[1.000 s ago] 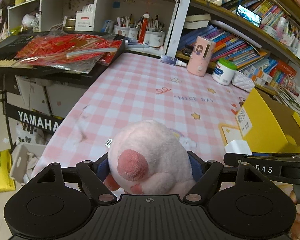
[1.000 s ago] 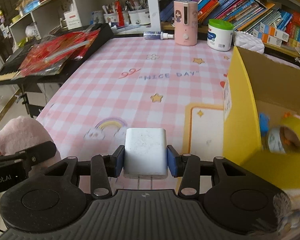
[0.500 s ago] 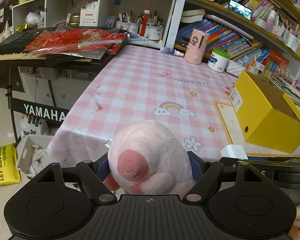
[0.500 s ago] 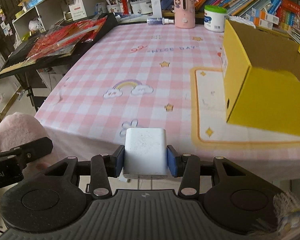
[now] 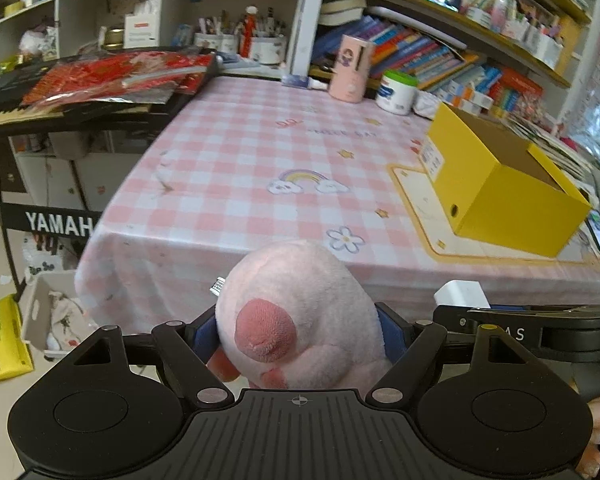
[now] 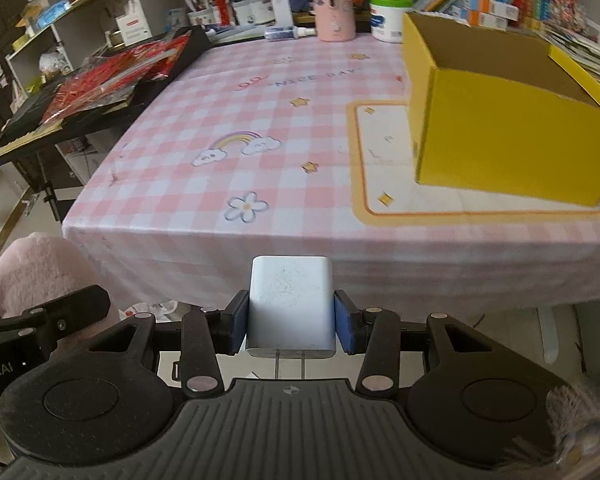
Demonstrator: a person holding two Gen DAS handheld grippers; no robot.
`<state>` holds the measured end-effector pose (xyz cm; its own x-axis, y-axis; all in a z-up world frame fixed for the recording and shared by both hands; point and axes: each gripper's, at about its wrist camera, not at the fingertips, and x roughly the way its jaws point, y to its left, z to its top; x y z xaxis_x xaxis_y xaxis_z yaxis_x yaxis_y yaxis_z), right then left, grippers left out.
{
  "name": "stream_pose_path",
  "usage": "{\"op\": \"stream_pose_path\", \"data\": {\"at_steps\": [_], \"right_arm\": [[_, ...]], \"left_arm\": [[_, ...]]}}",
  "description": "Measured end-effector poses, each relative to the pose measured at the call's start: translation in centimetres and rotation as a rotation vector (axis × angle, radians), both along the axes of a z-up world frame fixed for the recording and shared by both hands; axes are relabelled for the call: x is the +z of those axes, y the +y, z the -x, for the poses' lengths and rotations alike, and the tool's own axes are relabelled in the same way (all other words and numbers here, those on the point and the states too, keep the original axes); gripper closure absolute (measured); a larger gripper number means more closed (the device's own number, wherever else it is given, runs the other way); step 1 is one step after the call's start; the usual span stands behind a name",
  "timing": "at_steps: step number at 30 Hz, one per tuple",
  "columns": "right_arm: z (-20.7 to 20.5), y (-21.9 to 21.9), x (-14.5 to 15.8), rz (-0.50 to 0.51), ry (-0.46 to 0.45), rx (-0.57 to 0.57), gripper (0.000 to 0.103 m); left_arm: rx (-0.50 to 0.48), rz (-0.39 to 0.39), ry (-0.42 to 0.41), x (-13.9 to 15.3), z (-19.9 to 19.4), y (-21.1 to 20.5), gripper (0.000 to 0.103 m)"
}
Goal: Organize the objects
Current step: 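Carry the pink pig and white charger over the yellow box with both grippers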
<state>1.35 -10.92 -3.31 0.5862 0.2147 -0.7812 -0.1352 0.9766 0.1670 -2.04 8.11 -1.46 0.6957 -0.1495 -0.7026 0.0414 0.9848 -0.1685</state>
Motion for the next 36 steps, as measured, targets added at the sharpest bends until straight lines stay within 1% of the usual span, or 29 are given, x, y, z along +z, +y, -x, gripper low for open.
{"op": "stream_pose_path", "data": {"at_steps": [4,12,17,26,30,36], "right_arm": [[0.8,-1.4,-0.3,0.005,0.014,-0.042,0.062],[2.1,-4.8,-0.5,0.01,0.026,-0.146,0.062],[2.8,-6.8,-0.5,0.009,0.027,-0.2,0.062],[2.8,-10.8,-0.5,0.002,0.035,-0.274,0.062],[2.3,-12.6,-0.5,-0.004,0.043,-0.298,0.062],[0.9,-14.5,-0.3,-0.003,0.042,-0.292,0.062]], "left_arm": [[-0.033,0.005,0.004,-0.2,-0.1,-1.2,0.024],[-0.139,0.008,0.01,-0.4,-0.3,-4.5,0.024],[-0.187,0.001,0.01,-0.4,-0.8,-6.5,0.024],[-0.26,-0.002,0.01,-0.1,-2.0,-10.6,0.024],[-0.275,-0.006,0.006,0.1,-2.7,-12.2,0.024],[-0.276,-0.008,-0.016,0.6,-4.0,-14.1,0.024]]}}
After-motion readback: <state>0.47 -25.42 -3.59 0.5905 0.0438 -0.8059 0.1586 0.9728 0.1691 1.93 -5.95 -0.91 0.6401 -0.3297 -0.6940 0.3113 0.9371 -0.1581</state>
